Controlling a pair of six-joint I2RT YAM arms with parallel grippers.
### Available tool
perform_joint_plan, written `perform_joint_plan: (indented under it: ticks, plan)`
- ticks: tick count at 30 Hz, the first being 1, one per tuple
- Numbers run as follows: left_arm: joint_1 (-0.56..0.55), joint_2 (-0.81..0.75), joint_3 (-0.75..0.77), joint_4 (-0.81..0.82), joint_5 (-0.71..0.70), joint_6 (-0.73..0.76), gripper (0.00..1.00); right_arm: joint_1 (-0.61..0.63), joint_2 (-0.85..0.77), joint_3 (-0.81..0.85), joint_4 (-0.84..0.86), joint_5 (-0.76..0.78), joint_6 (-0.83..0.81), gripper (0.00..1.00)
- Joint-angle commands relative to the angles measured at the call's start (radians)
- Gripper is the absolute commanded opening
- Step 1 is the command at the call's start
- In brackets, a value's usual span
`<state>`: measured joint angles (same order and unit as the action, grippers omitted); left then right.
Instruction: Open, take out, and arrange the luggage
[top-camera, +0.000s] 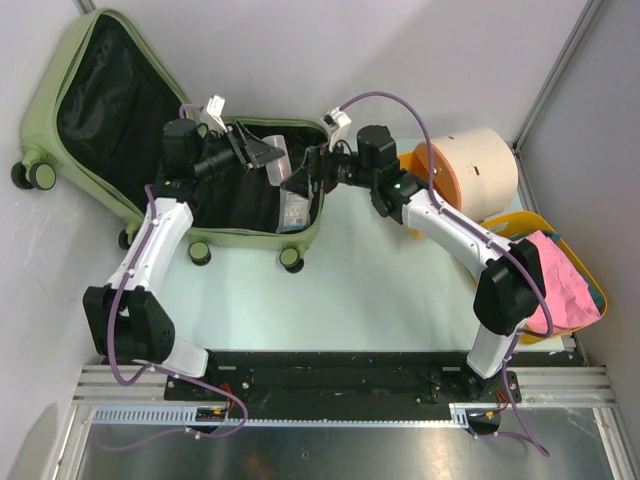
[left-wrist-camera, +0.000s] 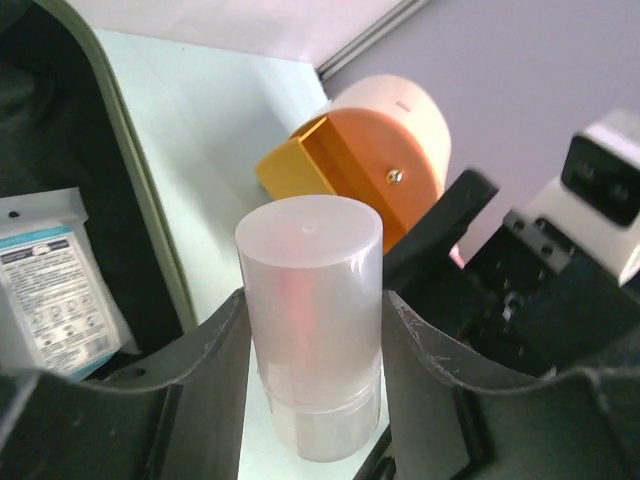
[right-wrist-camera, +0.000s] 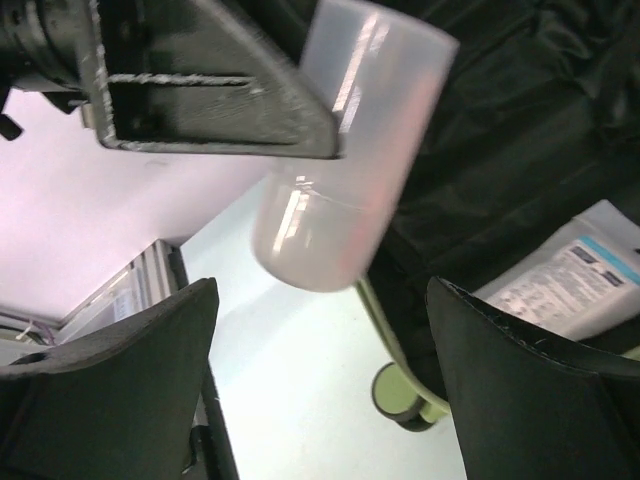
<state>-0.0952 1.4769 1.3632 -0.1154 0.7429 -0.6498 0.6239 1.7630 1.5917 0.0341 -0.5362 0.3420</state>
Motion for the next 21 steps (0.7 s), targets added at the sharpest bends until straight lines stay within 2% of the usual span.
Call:
perform_joint_plan:
  ticks: [1, 5, 9, 15, 17, 20, 21]
  plan:
    - [-0.041, -0.047, -0.022, 0.105, -0.059, -0.175, 0.18, 0.031, -0.023, 0.019, 0.076, 0.068, 0.054, 0.92]
    - [-0.066, -0.075, -0.059, 0.112, -0.079, -0.178, 0.18, 0.033, -0.011, 0.040, 0.093, 0.081, 0.077, 0.91]
    - [-0.084, -0.105, -0.113, 0.218, -0.089, -0.232, 0.19, 0.040, 0.023, 0.082, 0.060, 0.114, 0.075, 0.86]
    - [-0.094, -0.119, -0.115, 0.230, -0.137, -0.232, 0.22, 0.042, 0.032, 0.123, -0.064, 0.157, 0.016, 0.62]
    - [-0.094, -0.119, -0.113, 0.237, -0.151, -0.232, 0.23, 0.039, 0.029, 0.125, -0.092, 0.160, 0.000, 0.59]
    - [-0.100, -0.113, -0.110, 0.244, -0.149, -0.241, 0.26, 0.037, 0.023, 0.123, -0.125, 0.163, -0.021, 0.43]
    - [-0.101, -0.112, -0.110, 0.247, -0.146, -0.247, 0.28, 0.033, 0.018, 0.123, -0.128, 0.166, -0.024, 0.31]
